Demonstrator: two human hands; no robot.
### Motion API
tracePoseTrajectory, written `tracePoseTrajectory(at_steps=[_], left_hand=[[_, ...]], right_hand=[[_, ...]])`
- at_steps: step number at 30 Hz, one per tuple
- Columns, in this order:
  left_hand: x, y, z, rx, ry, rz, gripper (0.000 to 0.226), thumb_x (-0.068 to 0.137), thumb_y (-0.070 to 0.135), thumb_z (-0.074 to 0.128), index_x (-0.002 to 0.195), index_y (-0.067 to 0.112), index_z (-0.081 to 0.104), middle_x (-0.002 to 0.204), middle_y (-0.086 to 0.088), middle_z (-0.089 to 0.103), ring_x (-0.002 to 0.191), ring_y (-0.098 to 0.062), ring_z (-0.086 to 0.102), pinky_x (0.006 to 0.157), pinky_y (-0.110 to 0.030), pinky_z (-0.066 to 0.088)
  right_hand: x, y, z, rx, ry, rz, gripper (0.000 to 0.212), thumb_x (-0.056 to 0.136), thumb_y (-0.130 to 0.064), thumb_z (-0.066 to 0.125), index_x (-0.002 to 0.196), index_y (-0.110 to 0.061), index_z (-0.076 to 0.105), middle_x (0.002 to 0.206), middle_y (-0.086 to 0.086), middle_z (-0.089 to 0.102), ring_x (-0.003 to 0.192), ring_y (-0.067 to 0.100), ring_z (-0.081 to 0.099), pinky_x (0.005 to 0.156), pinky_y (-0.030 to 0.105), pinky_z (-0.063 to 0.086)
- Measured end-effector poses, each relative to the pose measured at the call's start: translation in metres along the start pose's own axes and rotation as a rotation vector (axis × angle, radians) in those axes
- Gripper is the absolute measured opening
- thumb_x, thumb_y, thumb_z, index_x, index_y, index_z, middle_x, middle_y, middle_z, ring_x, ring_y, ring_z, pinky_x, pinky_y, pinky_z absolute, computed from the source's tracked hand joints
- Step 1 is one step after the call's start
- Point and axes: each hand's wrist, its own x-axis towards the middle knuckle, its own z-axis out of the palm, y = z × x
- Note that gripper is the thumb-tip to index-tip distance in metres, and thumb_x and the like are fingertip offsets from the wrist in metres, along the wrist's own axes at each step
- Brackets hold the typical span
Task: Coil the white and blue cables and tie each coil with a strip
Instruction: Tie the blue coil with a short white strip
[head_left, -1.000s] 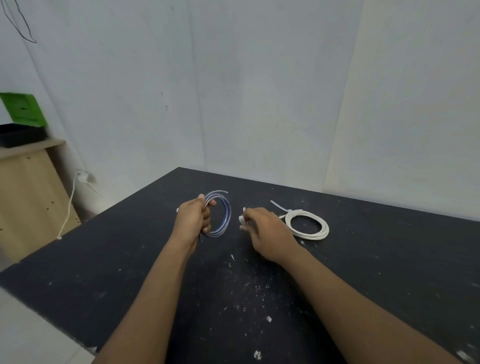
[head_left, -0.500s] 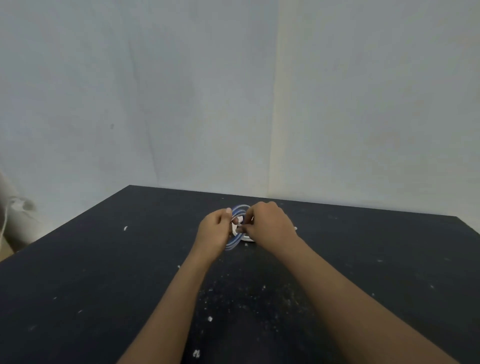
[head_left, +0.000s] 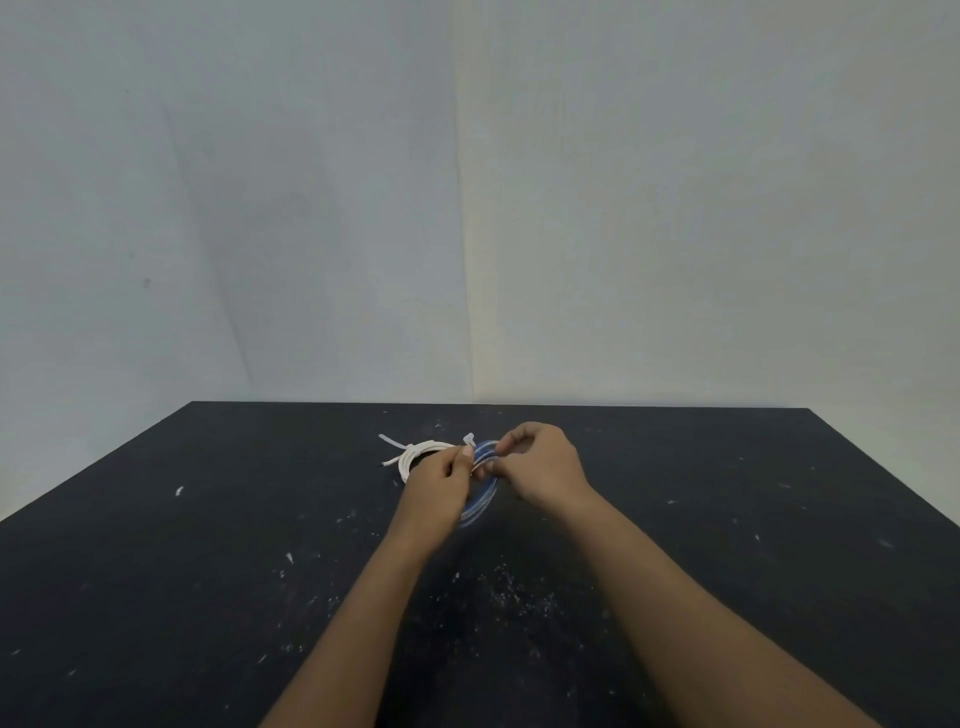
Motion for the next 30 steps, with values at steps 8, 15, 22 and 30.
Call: tracePoseTrajectory(at_steps=[8,15,22,30], left_hand=[[0.001,0.007,0.020,0.076,0.037,-0.048,0.036,0.102,0.028,0.039,0.069,0.017,0.049,0.065,0.004,0.051,0.062,-0.014,0.045,0.056,-0.031,0.033],[-0.001,0.012,0.027,0.045,0.105,-0.029,0.039,0.102,0.038,0.036,0.072,0.016,0.047,0.063,0.003,0.050,0.059,-0.013,0.043,0.056,-0.032,0.032],[0.003,0.010,0.029,-0.018,0.157,-0.013,0.037,0.100,0.034,0.045,0.063,0.024,0.045,0.052,0.008,0.045,0.050,-0.003,0.041,0.048,-0.021,0.029],[0.004,0.002,0.025,-0.175,0.181,-0.004,0.031,0.095,0.031,0.054,0.068,0.017,0.052,0.050,0.010,0.048,0.050,-0.009,0.036,0.052,-0.028,0.031]], right_hand=[[-0.008,0.023,-0.006,0.245,0.046,0.024,0.020,0.079,-0.002,0.076,0.077,-0.015,0.061,0.080,0.008,0.074,0.071,0.018,0.070,0.060,0.027,0.049],[-0.010,0.023,-0.008,0.239,0.124,-0.030,0.024,0.076,-0.008,0.081,0.076,-0.018,0.059,0.069,0.006,0.073,0.069,0.020,0.073,0.062,0.033,0.058],[-0.015,0.019,-0.006,0.175,0.183,-0.086,0.025,0.075,-0.011,0.083,0.073,-0.019,0.060,0.062,-0.001,0.072,0.058,0.007,0.070,0.052,0.016,0.049],[-0.020,0.013,-0.008,0.118,0.089,-0.133,0.023,0.077,-0.018,0.083,0.078,-0.018,0.060,0.060,0.001,0.072,0.052,0.009,0.069,0.061,0.031,0.060]])
